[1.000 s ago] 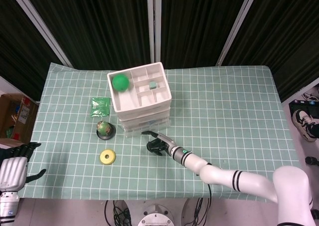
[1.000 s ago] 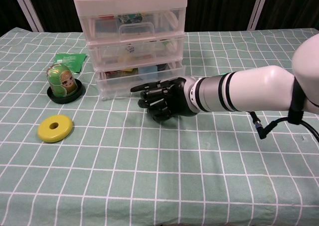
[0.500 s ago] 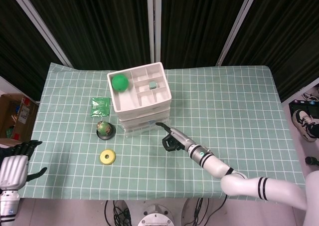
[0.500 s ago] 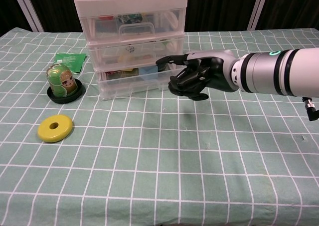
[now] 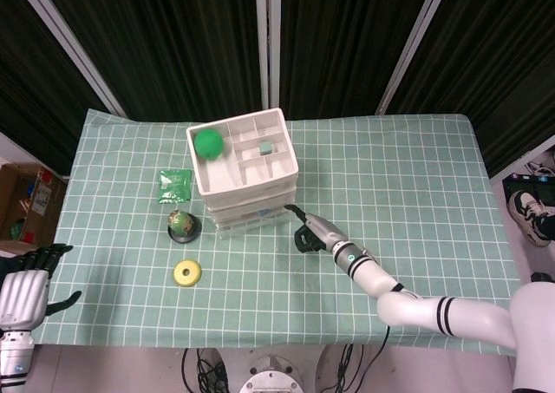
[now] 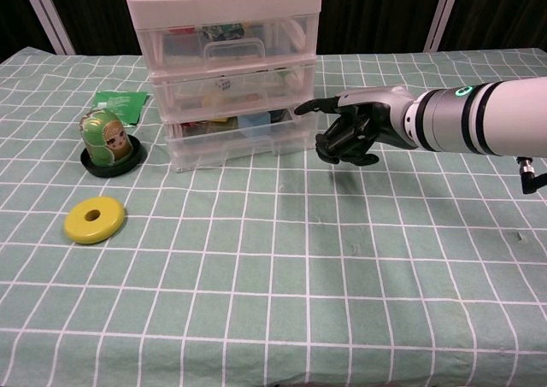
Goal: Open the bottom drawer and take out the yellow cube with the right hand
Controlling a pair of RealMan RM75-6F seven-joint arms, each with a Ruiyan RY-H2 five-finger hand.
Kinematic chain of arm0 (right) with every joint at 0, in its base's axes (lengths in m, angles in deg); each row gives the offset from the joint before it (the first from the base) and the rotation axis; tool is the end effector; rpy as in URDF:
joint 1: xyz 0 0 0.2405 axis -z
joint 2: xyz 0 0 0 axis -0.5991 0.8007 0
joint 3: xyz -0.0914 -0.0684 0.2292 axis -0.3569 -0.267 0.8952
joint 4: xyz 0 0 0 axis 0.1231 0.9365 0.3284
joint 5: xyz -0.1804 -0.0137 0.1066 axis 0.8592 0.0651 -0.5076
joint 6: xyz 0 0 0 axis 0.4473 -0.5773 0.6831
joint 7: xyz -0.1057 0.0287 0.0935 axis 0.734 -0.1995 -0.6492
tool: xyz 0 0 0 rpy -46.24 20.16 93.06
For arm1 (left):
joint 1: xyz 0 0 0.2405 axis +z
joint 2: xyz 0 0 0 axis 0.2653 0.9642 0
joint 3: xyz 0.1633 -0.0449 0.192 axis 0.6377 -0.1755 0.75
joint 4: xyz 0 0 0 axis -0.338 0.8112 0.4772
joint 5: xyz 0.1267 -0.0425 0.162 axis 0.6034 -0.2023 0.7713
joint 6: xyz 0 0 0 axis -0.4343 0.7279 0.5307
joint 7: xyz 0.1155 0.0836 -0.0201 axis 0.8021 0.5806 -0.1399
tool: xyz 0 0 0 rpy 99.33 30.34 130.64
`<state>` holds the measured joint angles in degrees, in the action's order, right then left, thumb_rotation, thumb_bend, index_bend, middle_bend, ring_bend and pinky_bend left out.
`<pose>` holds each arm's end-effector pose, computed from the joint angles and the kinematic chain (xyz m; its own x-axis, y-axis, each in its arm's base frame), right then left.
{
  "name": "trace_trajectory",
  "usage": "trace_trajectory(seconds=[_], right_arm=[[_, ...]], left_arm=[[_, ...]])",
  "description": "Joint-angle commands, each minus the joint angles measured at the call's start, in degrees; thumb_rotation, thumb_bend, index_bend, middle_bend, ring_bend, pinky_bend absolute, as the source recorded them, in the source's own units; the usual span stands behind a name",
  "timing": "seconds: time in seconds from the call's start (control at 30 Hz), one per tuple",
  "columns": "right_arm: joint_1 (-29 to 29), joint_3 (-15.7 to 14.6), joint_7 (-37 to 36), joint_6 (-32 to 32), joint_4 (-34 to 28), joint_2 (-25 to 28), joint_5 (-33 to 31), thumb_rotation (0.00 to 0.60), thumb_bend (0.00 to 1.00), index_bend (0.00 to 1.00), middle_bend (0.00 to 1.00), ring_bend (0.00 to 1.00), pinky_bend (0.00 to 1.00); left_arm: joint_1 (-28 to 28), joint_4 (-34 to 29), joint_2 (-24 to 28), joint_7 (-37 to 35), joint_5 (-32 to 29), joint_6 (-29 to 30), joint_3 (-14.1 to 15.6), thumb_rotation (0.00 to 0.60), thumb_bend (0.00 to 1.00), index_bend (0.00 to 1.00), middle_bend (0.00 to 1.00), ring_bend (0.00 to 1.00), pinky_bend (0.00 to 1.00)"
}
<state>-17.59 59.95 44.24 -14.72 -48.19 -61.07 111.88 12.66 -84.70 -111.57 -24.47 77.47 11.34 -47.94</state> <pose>-0.1079 -0.3521 -0.0533 -0.2087 -0.7033 0.6796 -0.9720 0.0726 -0.2233 -0.3258 0.1656 0.1333 0.4158 0.0164 0.9093 0.9086 0.0371 -0.4161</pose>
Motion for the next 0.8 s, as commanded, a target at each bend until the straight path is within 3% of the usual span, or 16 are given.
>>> trace_trajectory(seconds=[0.03,0.3,0.8], right_arm=[[-0.9,-0.3,0.6,0.5,1.2,-0.6,-1.2,0.6,0.66,0.01,0.72,0.84,0.9],[1.1,-0.2,-0.9,1.3,-1.1,1.3,0.6,0.6,0.66,0.13,0.72,0.84,0.9],[7.0,-0.7,-5.6,2.8,-8.9,6.2,9.0,0.6,0.66,0.15,0.72,0.84,0.91]], left_arm=[[0.0,0.0,0.0,-0.1,-0.1,0.0,0.0,0.6,0.12,0.22,0.2,0.18,0.21],[0.2,0.5,-0.3,-0.5,-0.5,-0.1,0.1,0.6,0.12,0.22,0.2,0.18,0.21],[0.1,1.5,-1.1,-1.2,-0.5,-0.3,0.0,0.6,0.12,0.22,0.2,0.18,0.21]])
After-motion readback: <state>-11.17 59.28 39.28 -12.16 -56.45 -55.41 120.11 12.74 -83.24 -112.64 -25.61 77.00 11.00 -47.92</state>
